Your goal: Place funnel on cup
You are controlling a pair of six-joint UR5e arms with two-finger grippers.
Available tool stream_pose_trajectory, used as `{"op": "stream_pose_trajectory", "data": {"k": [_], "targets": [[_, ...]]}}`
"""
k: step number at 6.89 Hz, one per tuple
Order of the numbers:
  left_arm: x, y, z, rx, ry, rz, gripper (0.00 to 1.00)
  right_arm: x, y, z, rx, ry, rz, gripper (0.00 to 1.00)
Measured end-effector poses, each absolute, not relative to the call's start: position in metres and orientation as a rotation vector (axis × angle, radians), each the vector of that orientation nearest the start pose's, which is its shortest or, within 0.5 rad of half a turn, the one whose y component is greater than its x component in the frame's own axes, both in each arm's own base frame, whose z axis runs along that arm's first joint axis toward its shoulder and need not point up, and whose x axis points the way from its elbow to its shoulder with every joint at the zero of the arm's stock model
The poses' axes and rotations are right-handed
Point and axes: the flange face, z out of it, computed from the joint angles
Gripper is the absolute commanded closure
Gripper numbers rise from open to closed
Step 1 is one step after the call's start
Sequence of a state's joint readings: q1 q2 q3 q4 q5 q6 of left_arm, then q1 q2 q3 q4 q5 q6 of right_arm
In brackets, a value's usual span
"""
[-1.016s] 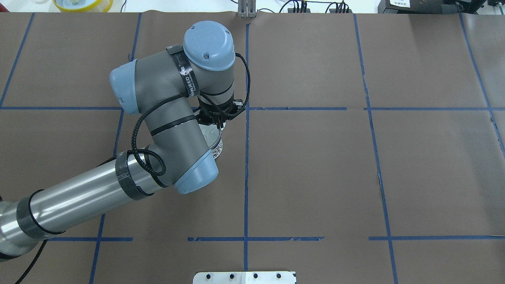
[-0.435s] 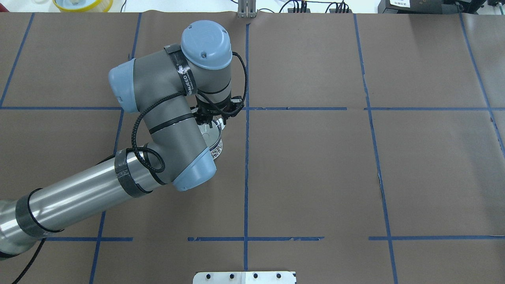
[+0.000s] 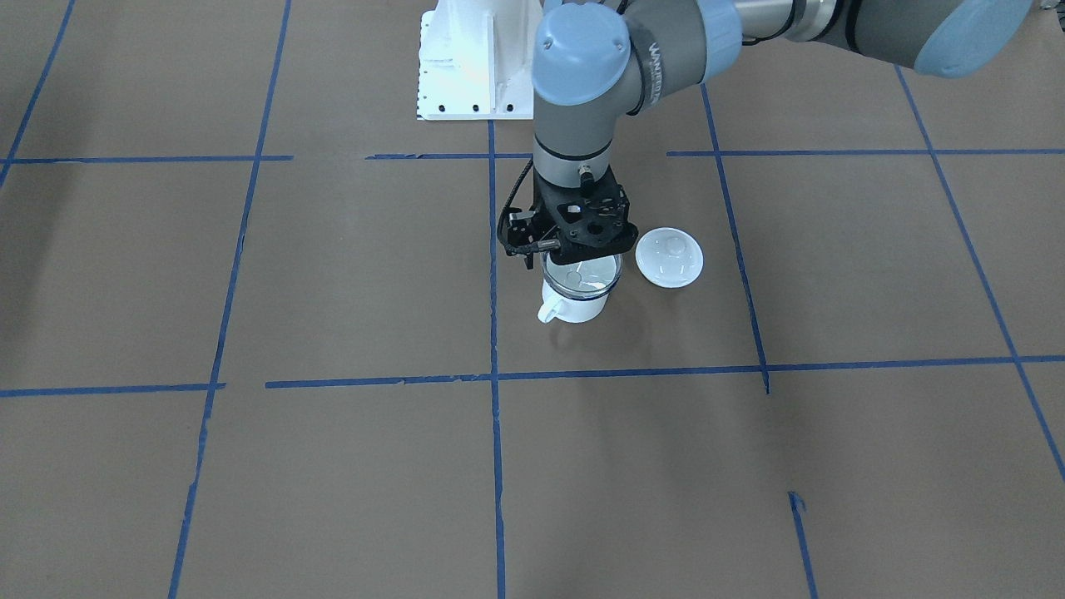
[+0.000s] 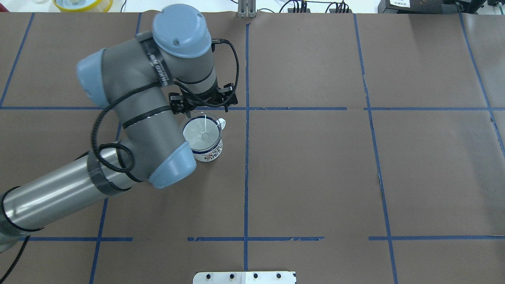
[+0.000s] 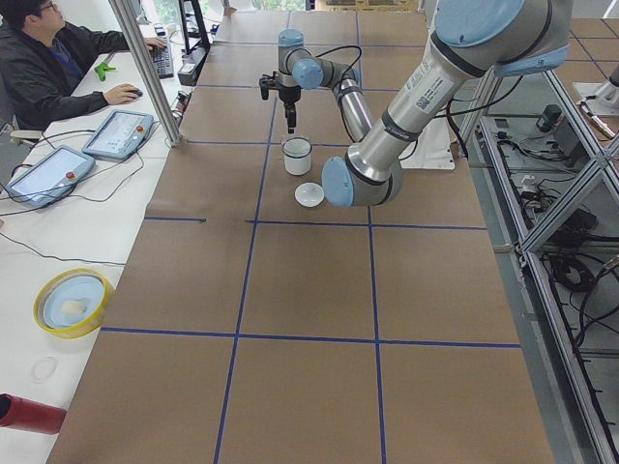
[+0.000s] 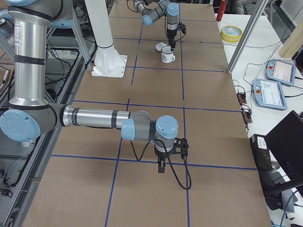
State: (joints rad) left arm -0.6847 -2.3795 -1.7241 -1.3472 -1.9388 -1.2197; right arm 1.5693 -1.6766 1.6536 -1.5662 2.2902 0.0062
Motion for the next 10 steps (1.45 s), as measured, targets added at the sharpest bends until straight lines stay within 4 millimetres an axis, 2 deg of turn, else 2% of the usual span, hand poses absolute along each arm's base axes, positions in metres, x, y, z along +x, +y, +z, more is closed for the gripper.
{"op": "stream_pose_trajectory", "data": {"k": [1,2,3,5,6,7,8,9,10], "targets": [[0.401,-0.502,0.147,0.132,0.832,-0.111,0.00,0.067,-0.446,0.671,-0.020,-0.719,0.011,0.00],[0.337,-0.516,0.171,0.194,0.836,-0.030,0.00,0.067,-0.446,0.671,-0.020,-0.719,0.011,0.00],[0.269,-0.536,0.208,0.246,0.811,0.061,0.00,0.067,-0.446,0.671,-0.020,-0.719,0.011,0.00],[0.129,-0.574,0.315,0.293,0.704,0.201,0.00,0.067,-0.446,0.671,-0.020,-0.719,0.011,0.00],[0.060,-0.586,0.381,0.275,0.661,0.247,0.00,0.067,-0.446,0.671,-0.020,-0.719,0.011,0.00],[0.004,-0.582,0.446,0.224,0.667,0.242,0.00,0.067,-0.446,0.671,-0.020,-0.719,0.011,0.00],[-0.029,-0.564,0.507,0.147,0.699,0.196,0.00,0.067,-0.446,0.671,-0.020,-0.719,0.011,0.00],[-0.044,-0.540,0.557,0.072,0.724,0.153,0.00,0.067,-0.446,0.671,-0.020,-0.719,0.011,0.00],[-0.054,-0.521,0.591,0.034,0.742,0.123,0.00,0.067,-0.446,0.671,-0.020,-0.719,0.011,0.00]]}}
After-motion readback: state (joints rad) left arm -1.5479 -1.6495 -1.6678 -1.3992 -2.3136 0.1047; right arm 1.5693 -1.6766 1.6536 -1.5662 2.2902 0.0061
